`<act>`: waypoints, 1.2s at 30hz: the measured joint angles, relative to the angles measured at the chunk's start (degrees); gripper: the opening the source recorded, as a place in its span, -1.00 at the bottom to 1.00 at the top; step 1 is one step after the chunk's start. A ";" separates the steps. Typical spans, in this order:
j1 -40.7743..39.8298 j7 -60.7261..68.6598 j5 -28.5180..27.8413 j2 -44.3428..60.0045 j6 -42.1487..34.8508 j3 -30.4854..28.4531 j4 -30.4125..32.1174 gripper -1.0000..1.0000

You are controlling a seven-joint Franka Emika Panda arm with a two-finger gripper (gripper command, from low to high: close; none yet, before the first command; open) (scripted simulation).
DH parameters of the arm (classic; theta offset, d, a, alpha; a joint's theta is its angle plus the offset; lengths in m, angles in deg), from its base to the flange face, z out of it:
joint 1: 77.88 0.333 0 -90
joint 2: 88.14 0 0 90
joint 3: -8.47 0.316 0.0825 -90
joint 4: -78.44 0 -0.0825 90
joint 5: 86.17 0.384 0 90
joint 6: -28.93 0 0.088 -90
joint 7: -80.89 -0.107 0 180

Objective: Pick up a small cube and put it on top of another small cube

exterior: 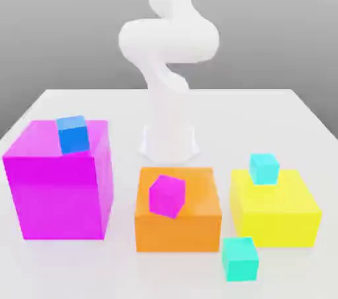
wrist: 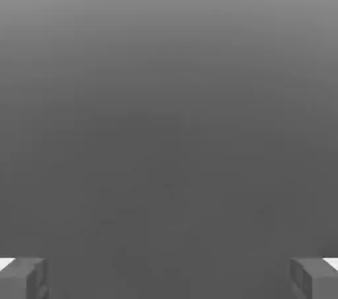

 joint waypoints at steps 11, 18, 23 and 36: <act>-0.84 -8.01 -3.52 23.21 10.42 7.32 6.31 0.00; 0.66 -13.11 -5.85 37.76 16.94 10.17 10.27 0.00; 2.73 -15.57 -5.85 47.96 21.68 11.09 13.13 0.00; 7.54 -20.59 -11.45 62.57 32.43 5.88 11.76 -1.00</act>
